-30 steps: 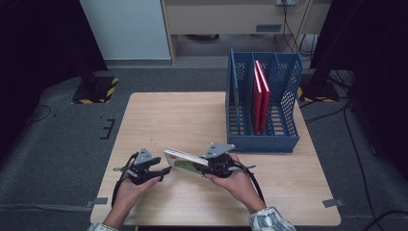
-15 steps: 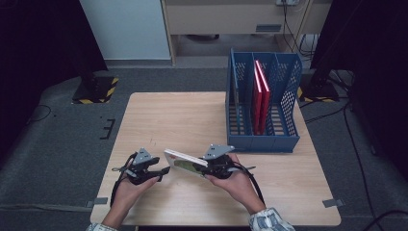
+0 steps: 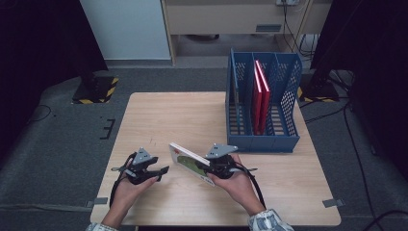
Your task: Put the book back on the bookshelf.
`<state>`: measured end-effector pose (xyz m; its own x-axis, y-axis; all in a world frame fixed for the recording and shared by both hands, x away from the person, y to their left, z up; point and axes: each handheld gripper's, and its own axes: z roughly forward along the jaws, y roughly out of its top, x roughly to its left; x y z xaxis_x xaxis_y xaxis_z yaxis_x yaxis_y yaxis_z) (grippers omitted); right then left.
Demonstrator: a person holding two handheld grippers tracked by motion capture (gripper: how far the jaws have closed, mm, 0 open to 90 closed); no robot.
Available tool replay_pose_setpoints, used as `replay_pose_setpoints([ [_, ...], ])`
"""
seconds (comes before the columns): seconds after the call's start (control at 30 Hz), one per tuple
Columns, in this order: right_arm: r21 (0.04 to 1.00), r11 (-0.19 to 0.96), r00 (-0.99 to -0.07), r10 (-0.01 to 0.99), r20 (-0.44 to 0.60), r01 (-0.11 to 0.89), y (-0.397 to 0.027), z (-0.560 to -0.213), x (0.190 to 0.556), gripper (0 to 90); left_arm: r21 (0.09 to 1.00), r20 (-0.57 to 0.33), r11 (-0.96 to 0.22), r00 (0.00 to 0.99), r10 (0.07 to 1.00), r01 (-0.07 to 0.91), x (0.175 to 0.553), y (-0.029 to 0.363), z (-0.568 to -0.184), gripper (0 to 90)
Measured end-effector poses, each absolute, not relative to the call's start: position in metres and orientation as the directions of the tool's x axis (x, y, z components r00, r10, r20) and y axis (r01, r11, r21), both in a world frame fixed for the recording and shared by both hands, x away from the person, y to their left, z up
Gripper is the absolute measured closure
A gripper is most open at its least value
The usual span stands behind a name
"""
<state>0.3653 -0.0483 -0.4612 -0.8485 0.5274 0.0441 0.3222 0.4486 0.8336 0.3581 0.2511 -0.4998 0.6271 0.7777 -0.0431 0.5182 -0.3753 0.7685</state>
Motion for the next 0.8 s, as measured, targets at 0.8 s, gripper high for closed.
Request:
replay_pose_setpoints([
  [0.8, 0.858, 0.372, -0.797, 0.6, 0.069, 0.355, -0.07, -0.446, 0.365, 76.0, 0.709, 0.051, -0.411, 0.539, 0.841, 0.574, 0.367, 0.263, -0.509, 5.3],
])
